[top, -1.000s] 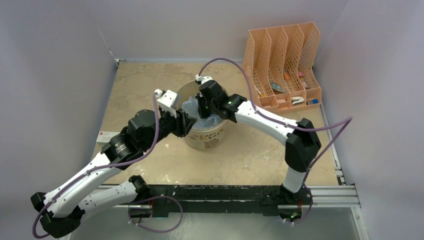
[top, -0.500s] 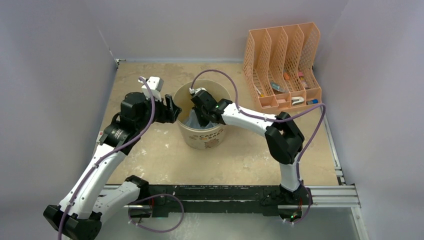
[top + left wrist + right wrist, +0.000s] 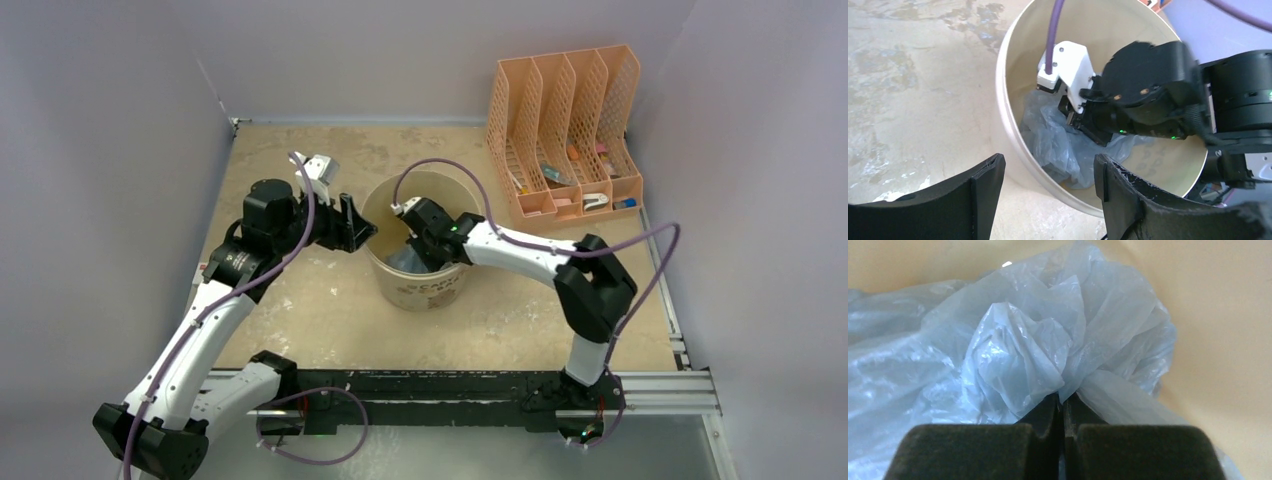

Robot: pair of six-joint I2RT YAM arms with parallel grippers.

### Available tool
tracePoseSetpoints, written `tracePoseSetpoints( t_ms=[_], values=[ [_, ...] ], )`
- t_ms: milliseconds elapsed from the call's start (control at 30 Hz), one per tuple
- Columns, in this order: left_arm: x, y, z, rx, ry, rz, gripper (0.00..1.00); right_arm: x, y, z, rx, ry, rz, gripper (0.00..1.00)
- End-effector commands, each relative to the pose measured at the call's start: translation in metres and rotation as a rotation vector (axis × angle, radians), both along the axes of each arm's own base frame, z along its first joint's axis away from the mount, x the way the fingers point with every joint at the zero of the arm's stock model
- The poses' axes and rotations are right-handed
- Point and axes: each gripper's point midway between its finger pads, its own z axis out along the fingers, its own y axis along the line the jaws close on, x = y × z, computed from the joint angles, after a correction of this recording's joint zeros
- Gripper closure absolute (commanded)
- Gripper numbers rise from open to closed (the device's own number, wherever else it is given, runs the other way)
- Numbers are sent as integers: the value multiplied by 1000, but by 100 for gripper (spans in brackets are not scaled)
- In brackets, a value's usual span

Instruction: Put the trash bags into the trash bin

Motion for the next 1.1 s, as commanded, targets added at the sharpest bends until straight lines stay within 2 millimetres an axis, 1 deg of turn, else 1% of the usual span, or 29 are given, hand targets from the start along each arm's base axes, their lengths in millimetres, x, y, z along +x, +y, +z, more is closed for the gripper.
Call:
tracePoseSetpoints(
  t_ms=[0,67,133,200,267,333,400,433,567,600,633,733,767,833,867,1000,1067],
  values=[
    [-9,-13,30,-57,-80,-108,34,-6,-25,32,-21,-66,118,100],
    [-15,-18,31,-71,-74,-145,34,-7,-38,33,-7,-61,128,100],
    [-20,-22,32,-82,-67,-178,34,-3,-39,45,17,-102,146,100],
    [-22,-24,32,-89,-61,-197,34,-2,-31,59,59,-111,161,100],
    [-24,-26,31,-96,-51,-211,34,2,-19,77,121,-126,147,100],
    [-26,-29,33,-106,-48,-233,34,7,-5,100,206,-139,100,100],
    [-29,-31,37,-114,-57,-254,34,19,1,128,291,-189,-7,100],
    [-30,-32,40,-122,-70,-259,34,21,5,141,339,-207,-36,100],
    [-38,-36,60,-179,-137,-297,34,23,17,199,593,-281,-112,100],
    [-40,-37,66,-193,-153,-307,34,21,16,215,669,-293,-145,100],
    [-42,-39,70,-204,-169,-321,33,20,15,223,726,-297,-175,100],
    [-50,-43,81,-230,-206,-380,33,15,6,244,873,-288,-233,100],
    [-53,-45,82,-237,-210,-397,33,8,7,246,926,-266,-211,100],
    [-58,-49,84,-254,-217,-441,33,-9,18,262,1042,-224,-102,100],
    [-60,-51,85,-266,-222,-467,33,-14,22,267,1076,-201,-81,100],
    [-73,-63,93,-318,-241,-609,36,-25,33,270,1107,-118,-26,100],
    [-72,-66,93,-316,-243,-644,37,-28,35,269,1102,-100,-12,100]
  ],
)
